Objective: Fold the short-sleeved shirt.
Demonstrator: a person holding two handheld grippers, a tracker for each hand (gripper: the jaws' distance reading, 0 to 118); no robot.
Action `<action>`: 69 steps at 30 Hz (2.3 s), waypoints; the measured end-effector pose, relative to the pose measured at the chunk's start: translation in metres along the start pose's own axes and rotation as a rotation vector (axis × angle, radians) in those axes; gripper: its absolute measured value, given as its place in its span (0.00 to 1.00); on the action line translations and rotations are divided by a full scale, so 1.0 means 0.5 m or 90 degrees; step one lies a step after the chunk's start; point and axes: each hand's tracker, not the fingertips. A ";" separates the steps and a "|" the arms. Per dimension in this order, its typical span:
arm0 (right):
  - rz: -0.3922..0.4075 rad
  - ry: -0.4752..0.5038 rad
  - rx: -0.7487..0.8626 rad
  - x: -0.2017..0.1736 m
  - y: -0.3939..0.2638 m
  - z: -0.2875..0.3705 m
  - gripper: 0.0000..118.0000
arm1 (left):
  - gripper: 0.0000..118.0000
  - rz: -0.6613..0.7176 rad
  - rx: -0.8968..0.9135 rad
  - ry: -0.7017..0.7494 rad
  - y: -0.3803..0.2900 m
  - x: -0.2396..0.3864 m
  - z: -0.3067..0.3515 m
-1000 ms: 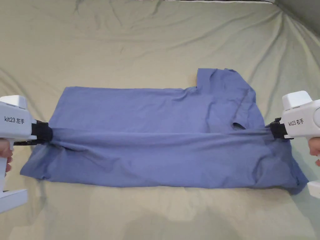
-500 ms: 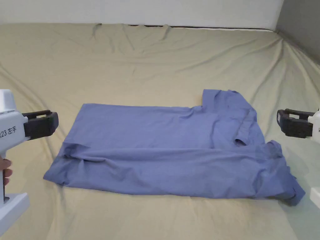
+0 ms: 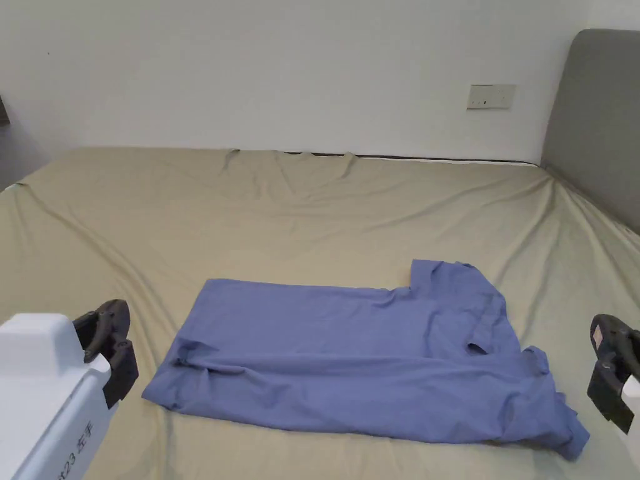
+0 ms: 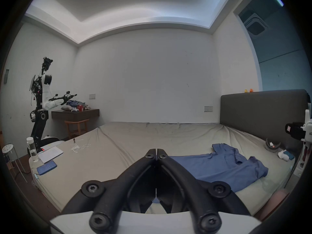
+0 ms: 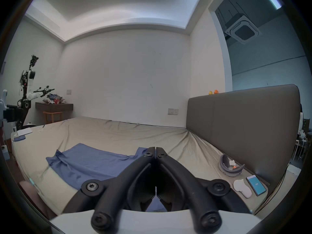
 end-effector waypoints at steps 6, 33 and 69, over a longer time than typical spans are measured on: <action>-0.029 0.013 -0.088 -0.005 -0.007 -0.020 0.00 | 0.00 0.002 -0.083 -0.013 -0.034 -0.010 -0.037; -0.098 0.046 -0.265 0.030 -0.093 -0.108 0.00 | 0.03 0.009 -0.479 -0.019 -0.268 -0.063 -0.469; -0.054 0.171 -0.531 0.139 -0.160 -0.181 0.08 | 0.03 0.118 -0.443 -0.079 -0.108 -0.142 -0.196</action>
